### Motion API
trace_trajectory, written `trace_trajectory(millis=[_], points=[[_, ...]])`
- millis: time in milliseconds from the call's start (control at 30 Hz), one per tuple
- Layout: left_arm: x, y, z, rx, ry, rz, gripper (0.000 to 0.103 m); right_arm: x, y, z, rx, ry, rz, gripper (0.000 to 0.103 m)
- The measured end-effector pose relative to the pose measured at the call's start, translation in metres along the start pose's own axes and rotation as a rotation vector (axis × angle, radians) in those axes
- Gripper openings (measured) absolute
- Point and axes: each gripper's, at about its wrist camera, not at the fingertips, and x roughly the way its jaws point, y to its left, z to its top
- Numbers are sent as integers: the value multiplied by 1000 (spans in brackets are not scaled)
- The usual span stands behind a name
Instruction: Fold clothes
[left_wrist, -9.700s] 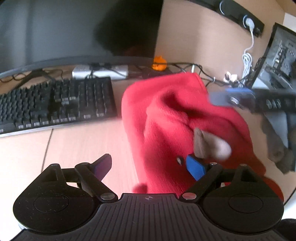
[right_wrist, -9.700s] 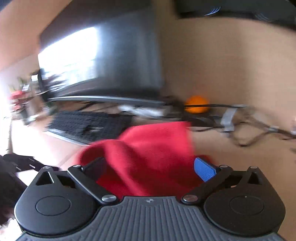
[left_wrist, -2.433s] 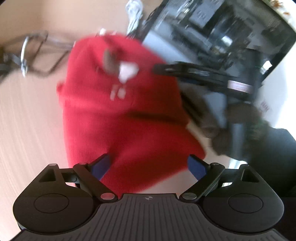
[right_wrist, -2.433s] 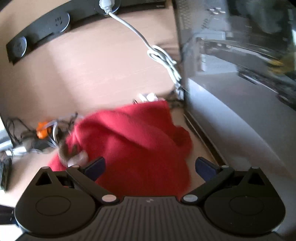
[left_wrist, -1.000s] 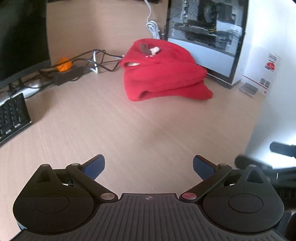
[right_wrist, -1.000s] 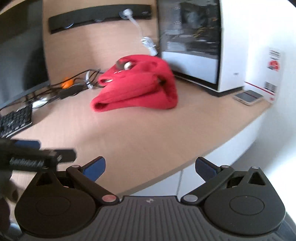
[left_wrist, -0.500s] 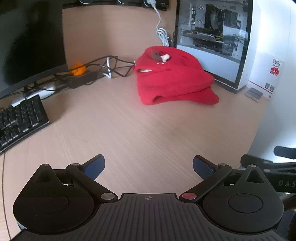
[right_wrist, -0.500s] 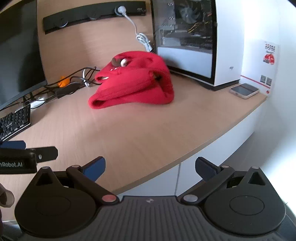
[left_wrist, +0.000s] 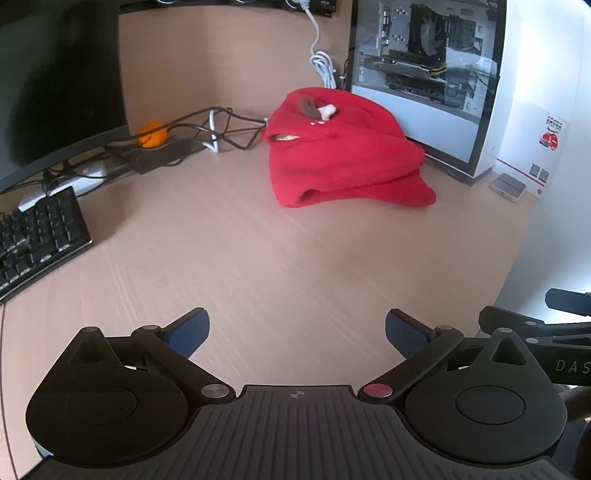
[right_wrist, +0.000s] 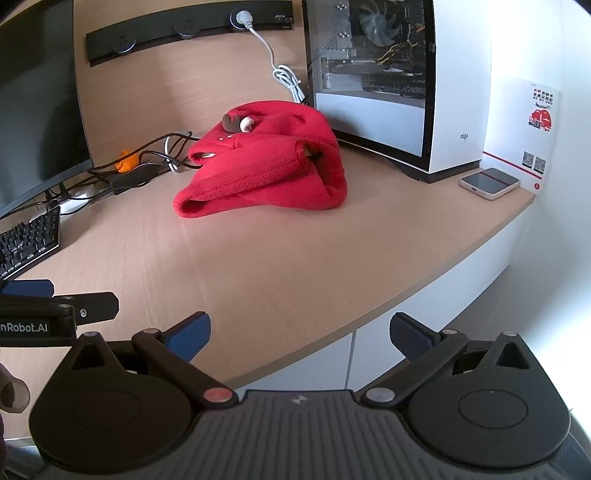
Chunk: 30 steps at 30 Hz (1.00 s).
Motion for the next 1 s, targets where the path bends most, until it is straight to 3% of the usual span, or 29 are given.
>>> trace_trajectory(millis=[1000], points=[[6,1,3,6,12,-7,103,3,-3,1,10,7,1,103]])
